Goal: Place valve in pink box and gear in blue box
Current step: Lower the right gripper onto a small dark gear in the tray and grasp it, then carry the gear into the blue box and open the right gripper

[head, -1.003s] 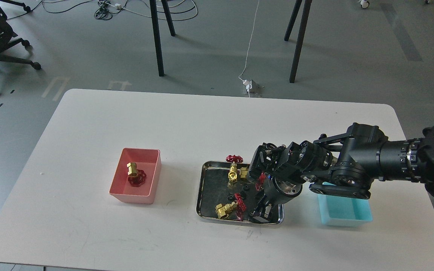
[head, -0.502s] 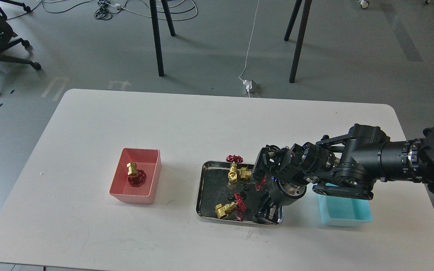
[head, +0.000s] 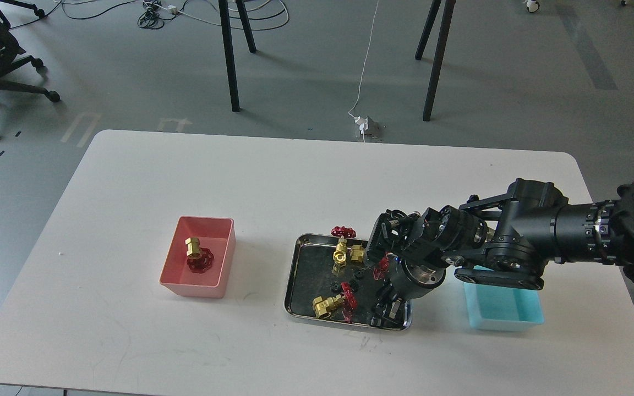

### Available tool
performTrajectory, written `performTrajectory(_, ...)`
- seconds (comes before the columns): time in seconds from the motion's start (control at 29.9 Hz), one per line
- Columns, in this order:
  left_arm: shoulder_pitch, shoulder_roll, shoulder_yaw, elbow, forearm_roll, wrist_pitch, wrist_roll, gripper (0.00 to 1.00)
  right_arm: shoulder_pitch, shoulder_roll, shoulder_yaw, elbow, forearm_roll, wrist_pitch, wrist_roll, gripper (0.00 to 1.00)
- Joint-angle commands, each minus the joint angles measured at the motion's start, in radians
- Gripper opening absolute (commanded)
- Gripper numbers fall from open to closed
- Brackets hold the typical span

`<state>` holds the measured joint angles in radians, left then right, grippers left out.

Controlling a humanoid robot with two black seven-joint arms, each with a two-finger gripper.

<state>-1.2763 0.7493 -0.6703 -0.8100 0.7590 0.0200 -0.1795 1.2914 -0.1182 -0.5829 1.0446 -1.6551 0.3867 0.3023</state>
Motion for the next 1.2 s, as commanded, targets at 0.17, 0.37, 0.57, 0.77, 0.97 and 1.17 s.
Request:
performTrajectory(0.17, 0.0, 0.005, 0.0, 0.0, -0.001, 0.0, -0.003, 0.99, 0.0, -0.003, -0.002, 0.002, 0.0, 0.003, 0.0, 0.13)
performTrajectory(0.37, 0.0, 0.007, 0.0, 0.0, -0.001, 0.0, 0.0, 0.99, 0.077, -0.076, 0.035, 0.078, 0.018, 0.003, 0.001, 0.1)
performTrajectory(0.57, 0.002, 0.008, 0.003, 0.0, 0.0, 0.002, 0.002, 0.99, 0.203, -0.354, 0.098, 0.293, 0.107, 0.032, 0.0, 0.1)
performTrajectory(0.77, 0.003, 0.015, 0.002, 0.0, 0.0, 0.002, 0.0, 0.99, 0.172, -0.704, 0.11, 0.422, 0.107, 0.034, 0.003, 0.1)
performTrajectory(0.97, 0.0, 0.019, -0.009, 0.0, 0.0, 0.002, 0.0, 0.99, 0.014, -0.857, 0.149, 0.443, 0.098, 0.029, 0.001, 0.11)
performTrajectory(1.17, -0.009, 0.019, -0.012, 0.0, 0.0, 0.002, 0.002, 0.99, -0.101, -0.844, 0.251, 0.385, 0.097, 0.028, -0.006, 0.15)
